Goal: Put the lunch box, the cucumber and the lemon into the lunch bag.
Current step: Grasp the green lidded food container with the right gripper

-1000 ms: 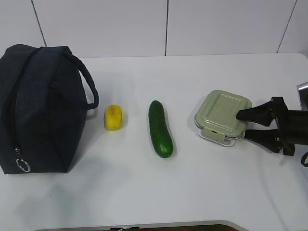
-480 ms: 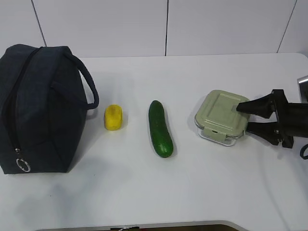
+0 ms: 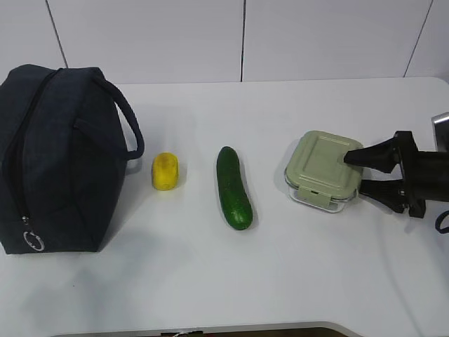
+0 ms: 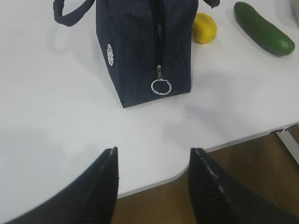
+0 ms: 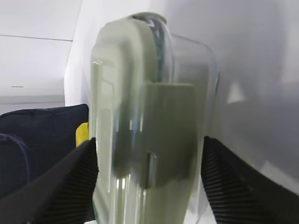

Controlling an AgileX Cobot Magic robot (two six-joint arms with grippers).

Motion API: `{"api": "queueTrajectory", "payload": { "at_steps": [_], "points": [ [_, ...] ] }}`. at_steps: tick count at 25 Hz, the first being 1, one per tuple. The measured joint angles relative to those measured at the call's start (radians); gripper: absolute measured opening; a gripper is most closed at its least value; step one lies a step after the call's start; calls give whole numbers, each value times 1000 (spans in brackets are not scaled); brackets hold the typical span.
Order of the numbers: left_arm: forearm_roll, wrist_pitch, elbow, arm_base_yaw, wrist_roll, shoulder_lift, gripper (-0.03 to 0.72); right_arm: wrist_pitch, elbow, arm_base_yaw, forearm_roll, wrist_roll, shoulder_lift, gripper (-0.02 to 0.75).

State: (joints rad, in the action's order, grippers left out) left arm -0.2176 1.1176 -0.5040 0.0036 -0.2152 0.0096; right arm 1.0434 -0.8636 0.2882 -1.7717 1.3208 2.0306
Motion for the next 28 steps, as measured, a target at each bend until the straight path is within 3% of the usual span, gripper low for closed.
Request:
{"api": "queueTrajectory", "payload": {
  "at_steps": [28],
  "points": [
    [0, 0, 0, 0, 0, 0, 350, 37, -33, 0, 14, -24, 36, 544]
  ]
}}
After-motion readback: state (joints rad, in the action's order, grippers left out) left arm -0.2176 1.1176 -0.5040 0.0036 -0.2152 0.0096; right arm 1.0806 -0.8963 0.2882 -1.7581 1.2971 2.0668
